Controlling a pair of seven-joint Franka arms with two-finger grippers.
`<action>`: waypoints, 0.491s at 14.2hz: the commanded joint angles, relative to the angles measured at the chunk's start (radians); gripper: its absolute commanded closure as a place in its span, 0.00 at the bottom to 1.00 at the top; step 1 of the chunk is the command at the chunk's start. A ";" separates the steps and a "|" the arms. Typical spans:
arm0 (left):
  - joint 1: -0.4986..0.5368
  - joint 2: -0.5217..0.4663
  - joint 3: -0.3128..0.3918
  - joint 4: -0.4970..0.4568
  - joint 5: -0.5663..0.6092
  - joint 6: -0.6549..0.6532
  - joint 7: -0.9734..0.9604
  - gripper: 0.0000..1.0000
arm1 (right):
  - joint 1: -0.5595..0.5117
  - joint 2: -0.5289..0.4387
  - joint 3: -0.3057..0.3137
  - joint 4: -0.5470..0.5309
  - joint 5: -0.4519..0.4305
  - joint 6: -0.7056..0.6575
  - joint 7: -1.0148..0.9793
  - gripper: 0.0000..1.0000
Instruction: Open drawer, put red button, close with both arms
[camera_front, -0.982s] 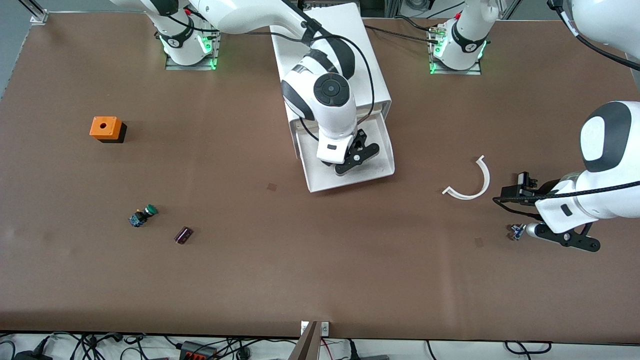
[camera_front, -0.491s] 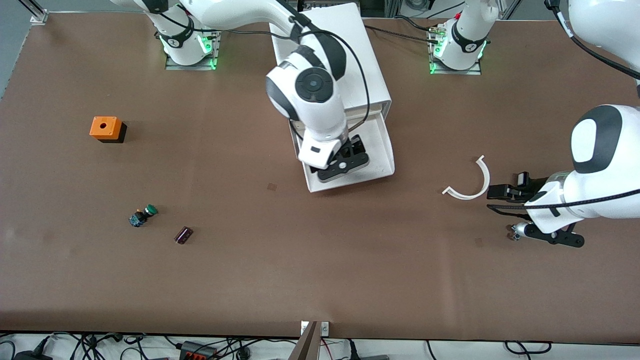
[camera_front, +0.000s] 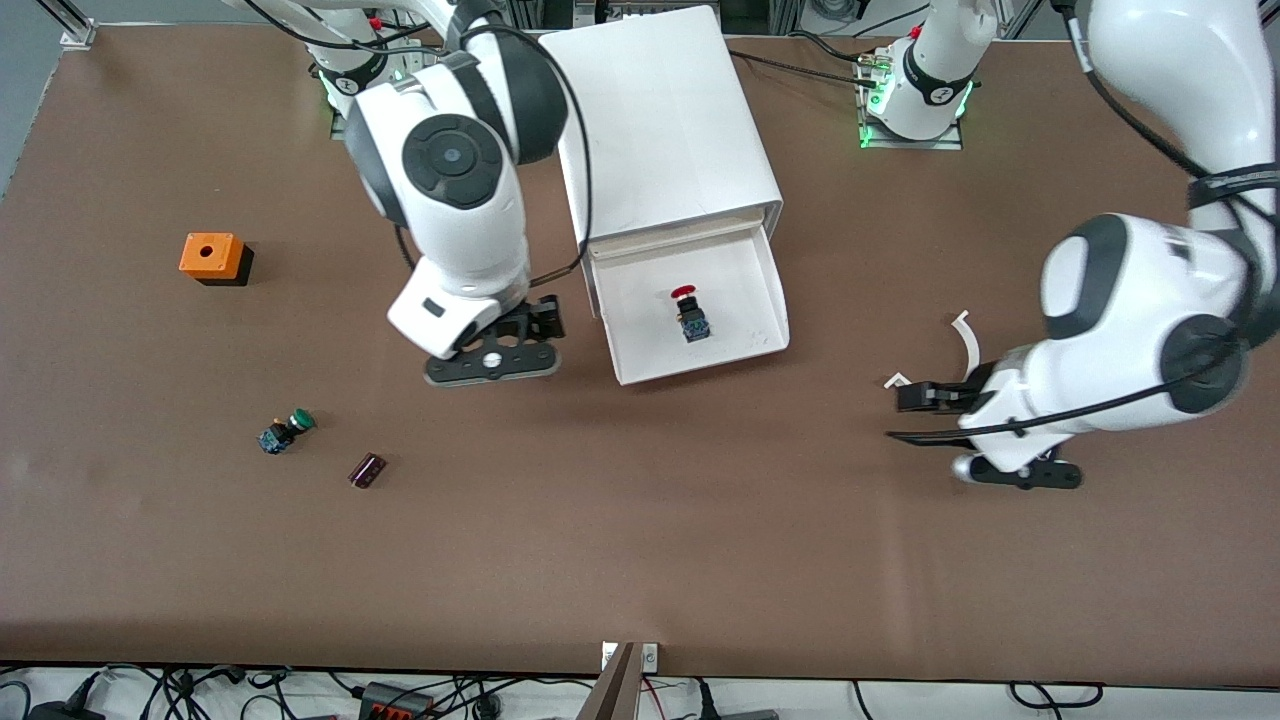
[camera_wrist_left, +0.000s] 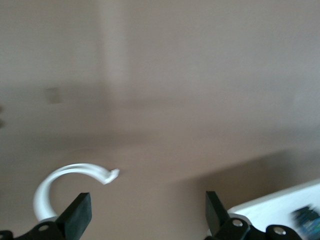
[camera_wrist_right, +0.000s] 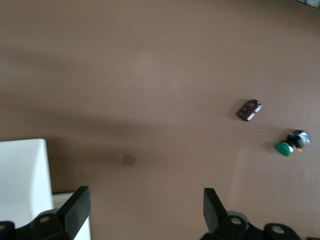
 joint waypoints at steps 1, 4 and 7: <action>-0.080 0.006 -0.003 -0.048 -0.002 0.121 -0.095 0.00 | -0.059 -0.076 0.004 -0.129 -0.015 0.014 -0.103 0.00; -0.164 0.060 -0.005 -0.049 0.000 0.251 -0.266 0.00 | -0.151 -0.088 0.006 -0.132 -0.002 0.010 -0.255 0.00; -0.218 0.121 -0.006 -0.051 -0.006 0.379 -0.310 0.00 | -0.251 -0.099 0.004 -0.129 0.114 -0.001 -0.257 0.00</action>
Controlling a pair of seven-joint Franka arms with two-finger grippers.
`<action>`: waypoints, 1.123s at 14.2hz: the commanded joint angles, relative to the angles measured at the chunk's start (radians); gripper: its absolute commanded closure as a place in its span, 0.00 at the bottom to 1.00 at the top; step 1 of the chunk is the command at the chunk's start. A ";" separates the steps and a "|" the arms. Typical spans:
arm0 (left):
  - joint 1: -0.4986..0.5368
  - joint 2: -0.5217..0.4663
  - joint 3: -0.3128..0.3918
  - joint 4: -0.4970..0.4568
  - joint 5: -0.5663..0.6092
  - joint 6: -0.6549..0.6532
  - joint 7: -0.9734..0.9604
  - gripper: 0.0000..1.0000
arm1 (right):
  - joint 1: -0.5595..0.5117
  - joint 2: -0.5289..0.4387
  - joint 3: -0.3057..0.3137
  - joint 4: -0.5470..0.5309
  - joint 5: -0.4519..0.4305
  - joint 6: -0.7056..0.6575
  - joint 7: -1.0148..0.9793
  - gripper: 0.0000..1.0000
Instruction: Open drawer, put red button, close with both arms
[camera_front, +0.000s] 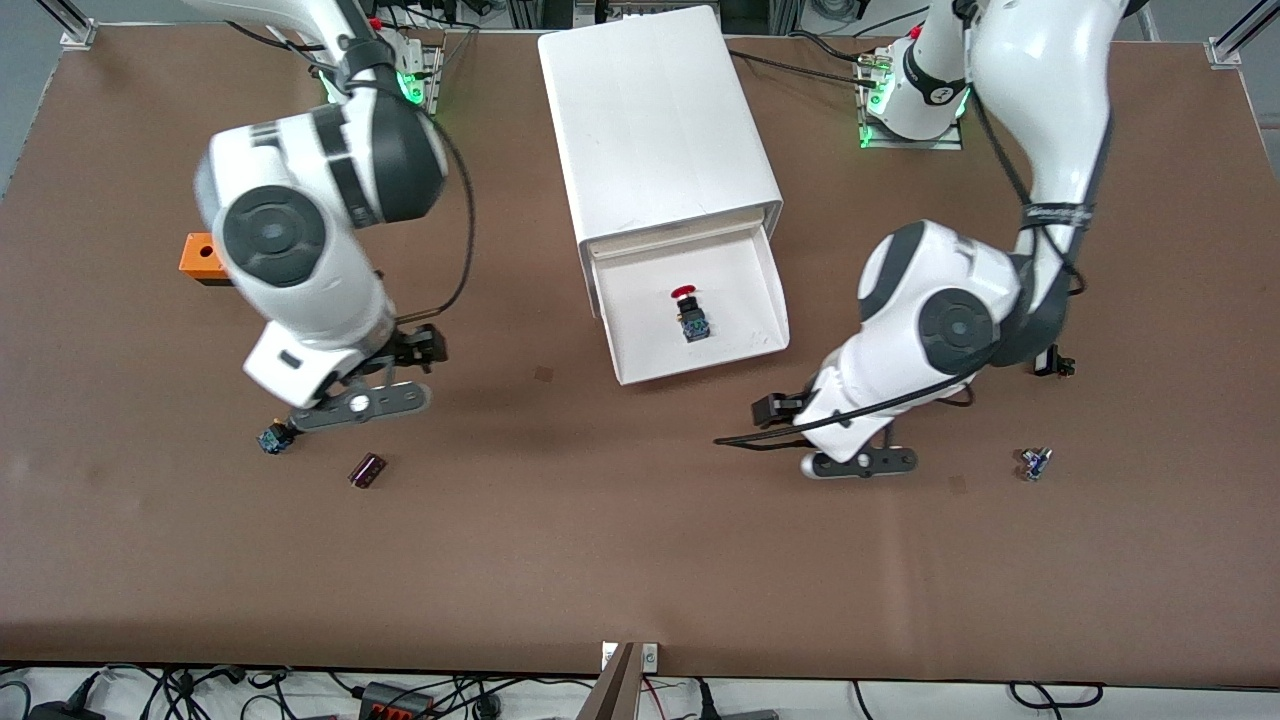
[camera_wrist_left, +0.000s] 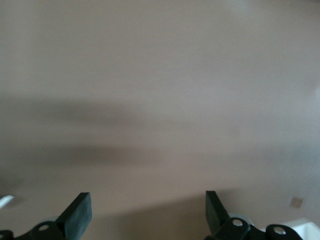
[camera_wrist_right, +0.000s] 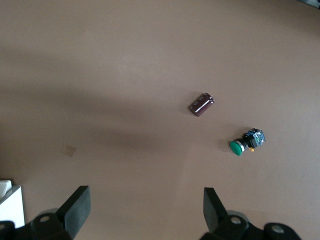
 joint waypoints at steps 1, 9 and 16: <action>-0.054 0.048 0.004 0.002 -0.006 0.096 -0.057 0.00 | -0.095 -0.048 0.013 -0.035 0.102 -0.003 -0.029 0.00; -0.125 0.035 -0.031 -0.139 -0.016 0.112 -0.348 0.00 | -0.224 -0.138 -0.005 -0.039 0.130 -0.035 -0.027 0.00; -0.126 -0.005 -0.081 -0.194 -0.014 -0.038 -0.360 0.00 | -0.473 -0.264 0.118 -0.111 0.127 -0.048 -0.119 0.00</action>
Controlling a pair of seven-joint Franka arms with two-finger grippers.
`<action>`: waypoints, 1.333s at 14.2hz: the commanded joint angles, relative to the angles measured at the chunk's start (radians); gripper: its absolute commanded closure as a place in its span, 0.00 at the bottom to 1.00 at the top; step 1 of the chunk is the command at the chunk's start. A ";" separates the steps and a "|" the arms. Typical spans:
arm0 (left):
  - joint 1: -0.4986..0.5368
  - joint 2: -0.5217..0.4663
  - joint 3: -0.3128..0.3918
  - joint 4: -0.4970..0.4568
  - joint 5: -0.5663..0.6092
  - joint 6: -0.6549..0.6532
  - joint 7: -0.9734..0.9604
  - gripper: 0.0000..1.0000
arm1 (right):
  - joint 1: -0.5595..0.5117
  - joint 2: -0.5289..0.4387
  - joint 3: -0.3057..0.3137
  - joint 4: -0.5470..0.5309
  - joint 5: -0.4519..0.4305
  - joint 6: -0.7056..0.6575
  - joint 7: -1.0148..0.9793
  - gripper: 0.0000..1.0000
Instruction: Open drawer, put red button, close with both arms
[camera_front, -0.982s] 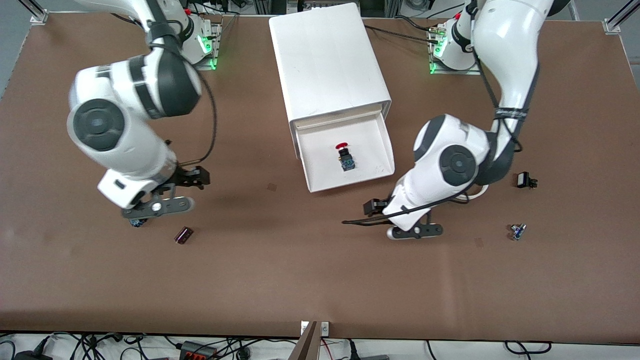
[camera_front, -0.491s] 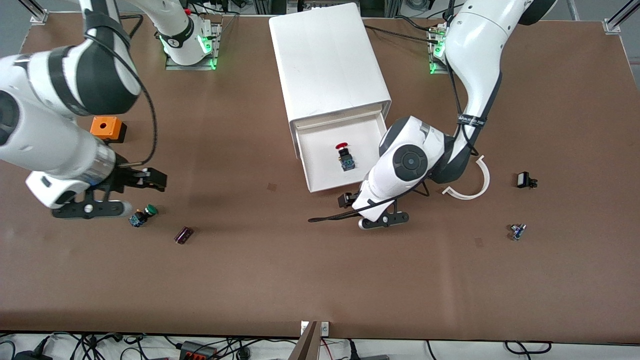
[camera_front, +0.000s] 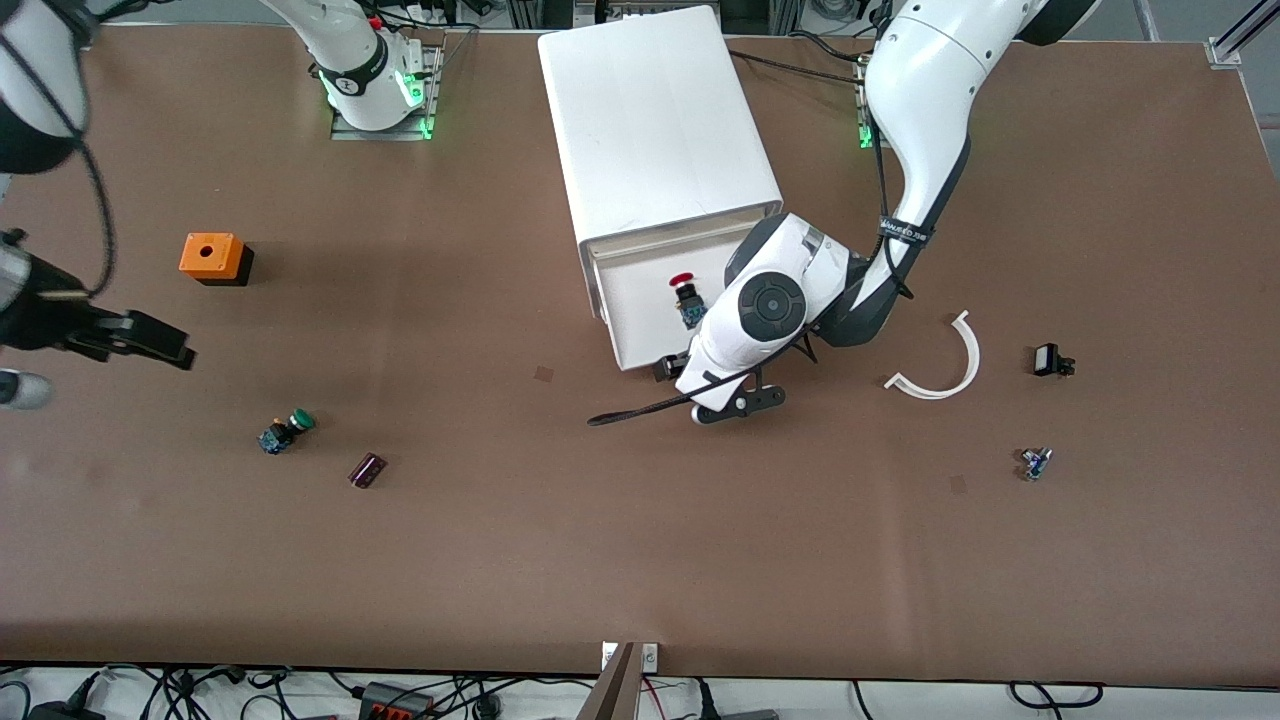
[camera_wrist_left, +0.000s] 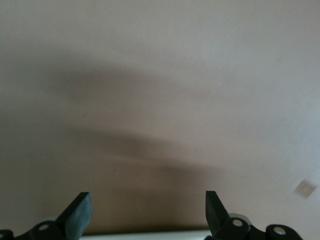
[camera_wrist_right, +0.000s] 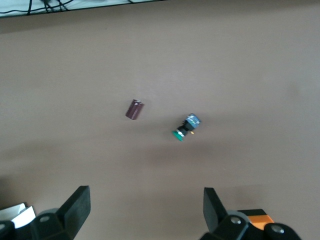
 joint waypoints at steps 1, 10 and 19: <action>0.007 -0.061 -0.030 -0.050 -0.014 -0.103 -0.020 0.00 | -0.044 -0.066 0.026 -0.078 0.015 -0.001 -0.075 0.00; 0.008 -0.059 -0.089 -0.047 -0.088 -0.241 -0.016 0.00 | -0.033 -0.227 0.010 -0.363 -0.051 0.125 -0.120 0.00; -0.004 -0.053 -0.096 -0.048 -0.089 -0.370 -0.004 0.00 | -0.033 -0.315 0.017 -0.463 -0.067 0.099 -0.117 0.00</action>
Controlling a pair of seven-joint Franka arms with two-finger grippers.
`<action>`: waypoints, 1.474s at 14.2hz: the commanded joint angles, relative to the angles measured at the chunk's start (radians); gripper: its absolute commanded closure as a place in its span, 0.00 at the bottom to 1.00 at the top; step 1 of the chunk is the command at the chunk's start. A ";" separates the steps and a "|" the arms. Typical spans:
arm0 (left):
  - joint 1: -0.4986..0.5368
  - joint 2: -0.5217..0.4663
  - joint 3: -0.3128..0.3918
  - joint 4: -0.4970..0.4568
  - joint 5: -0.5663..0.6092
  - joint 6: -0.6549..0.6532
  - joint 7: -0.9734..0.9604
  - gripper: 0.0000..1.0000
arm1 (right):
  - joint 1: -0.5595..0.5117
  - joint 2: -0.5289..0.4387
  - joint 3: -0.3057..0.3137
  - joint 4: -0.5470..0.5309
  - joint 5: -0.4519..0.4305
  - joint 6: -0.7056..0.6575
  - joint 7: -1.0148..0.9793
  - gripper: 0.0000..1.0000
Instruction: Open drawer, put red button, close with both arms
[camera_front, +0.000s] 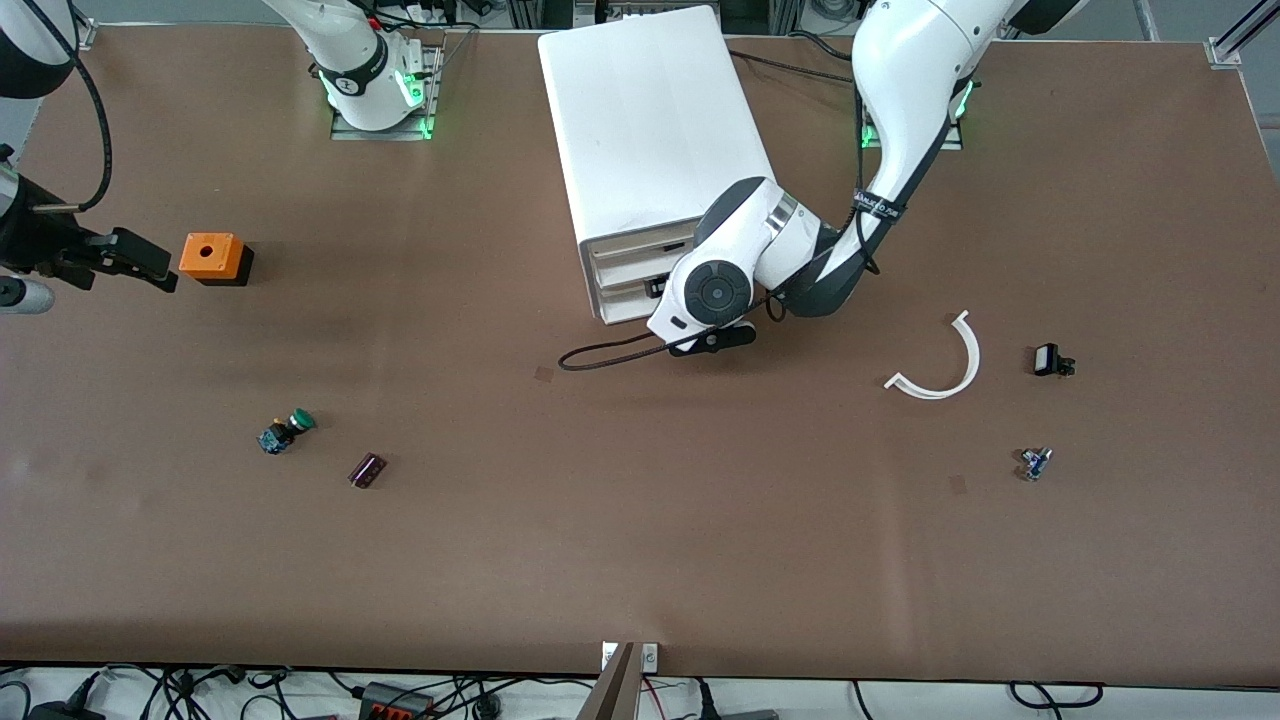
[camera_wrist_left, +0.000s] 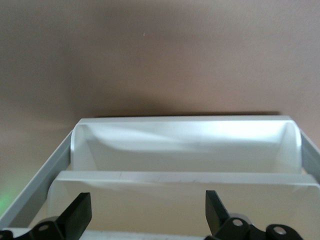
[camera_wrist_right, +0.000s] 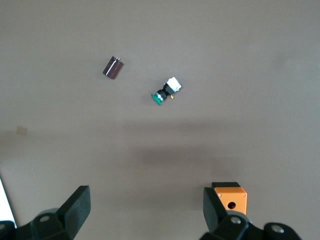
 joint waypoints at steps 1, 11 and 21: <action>-0.002 -0.024 -0.011 -0.028 -0.025 -0.032 0.016 0.00 | -0.002 -0.049 0.007 -0.054 -0.011 0.021 -0.014 0.00; 0.082 -0.033 -0.010 0.058 0.024 -0.046 0.021 0.00 | -0.004 -0.042 0.008 -0.021 -0.012 -0.013 -0.019 0.00; 0.329 -0.192 -0.015 0.134 0.308 -0.134 0.425 0.00 | -0.004 -0.043 0.007 -0.021 -0.011 -0.014 -0.017 0.00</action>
